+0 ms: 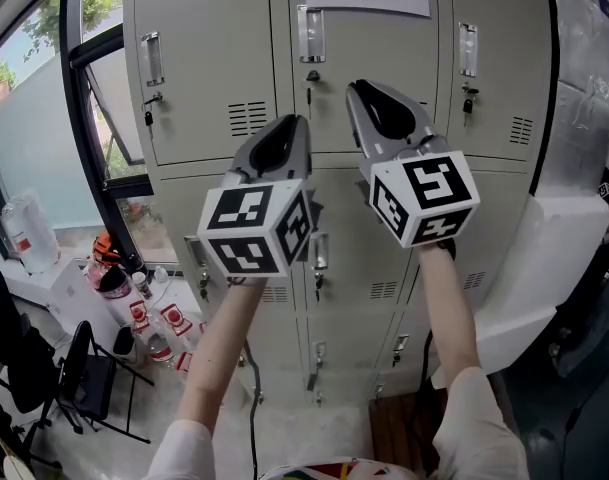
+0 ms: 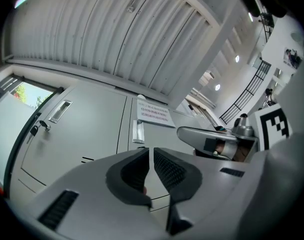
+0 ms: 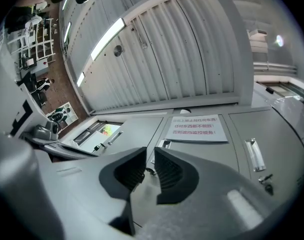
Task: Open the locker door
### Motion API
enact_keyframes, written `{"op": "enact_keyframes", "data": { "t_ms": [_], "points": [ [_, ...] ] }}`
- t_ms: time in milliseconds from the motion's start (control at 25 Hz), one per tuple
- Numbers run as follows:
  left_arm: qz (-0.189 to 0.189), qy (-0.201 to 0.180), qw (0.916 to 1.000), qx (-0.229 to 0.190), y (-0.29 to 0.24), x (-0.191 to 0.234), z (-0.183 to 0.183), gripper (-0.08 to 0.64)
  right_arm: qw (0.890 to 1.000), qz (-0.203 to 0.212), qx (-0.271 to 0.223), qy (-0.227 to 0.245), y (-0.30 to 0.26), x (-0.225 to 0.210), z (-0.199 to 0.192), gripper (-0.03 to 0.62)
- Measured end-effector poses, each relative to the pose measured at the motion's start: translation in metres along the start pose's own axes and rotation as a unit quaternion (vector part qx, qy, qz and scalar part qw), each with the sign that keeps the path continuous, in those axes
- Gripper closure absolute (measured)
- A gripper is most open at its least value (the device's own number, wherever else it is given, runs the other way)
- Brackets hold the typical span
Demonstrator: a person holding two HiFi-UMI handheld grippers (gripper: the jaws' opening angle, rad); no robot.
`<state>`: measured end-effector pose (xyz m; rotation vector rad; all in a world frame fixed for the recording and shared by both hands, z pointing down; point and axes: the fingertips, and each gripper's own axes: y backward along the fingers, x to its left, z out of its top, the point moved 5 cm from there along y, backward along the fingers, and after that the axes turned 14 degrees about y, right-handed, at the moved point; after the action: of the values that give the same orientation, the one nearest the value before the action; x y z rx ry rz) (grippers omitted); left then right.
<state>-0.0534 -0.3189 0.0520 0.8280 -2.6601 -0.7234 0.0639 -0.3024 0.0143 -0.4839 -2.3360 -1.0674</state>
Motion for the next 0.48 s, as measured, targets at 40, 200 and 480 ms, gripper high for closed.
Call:
{"op": "enact_keyframes", "data": {
  "t_ms": [40,200,480],
  "points": [
    [-0.001,-0.003,1.0000,-0.001,0.001,0.001,0.000,0.540,1.000,0.016,-0.002,-0.004,-0.007,0.000,0.002,0.520],
    [-0.009,-0.014,0.9999,0.003,0.002,0.002,0.000,0.502,0.995,0.078,-0.014,-0.059,-0.043,-0.001,0.010,0.364],
    [0.001,-0.002,0.9999,0.017,0.004,0.019,-0.004,0.459,0.993,0.060,0.058,-0.085,-0.112,-0.009,0.003,0.362]
  ]
}}
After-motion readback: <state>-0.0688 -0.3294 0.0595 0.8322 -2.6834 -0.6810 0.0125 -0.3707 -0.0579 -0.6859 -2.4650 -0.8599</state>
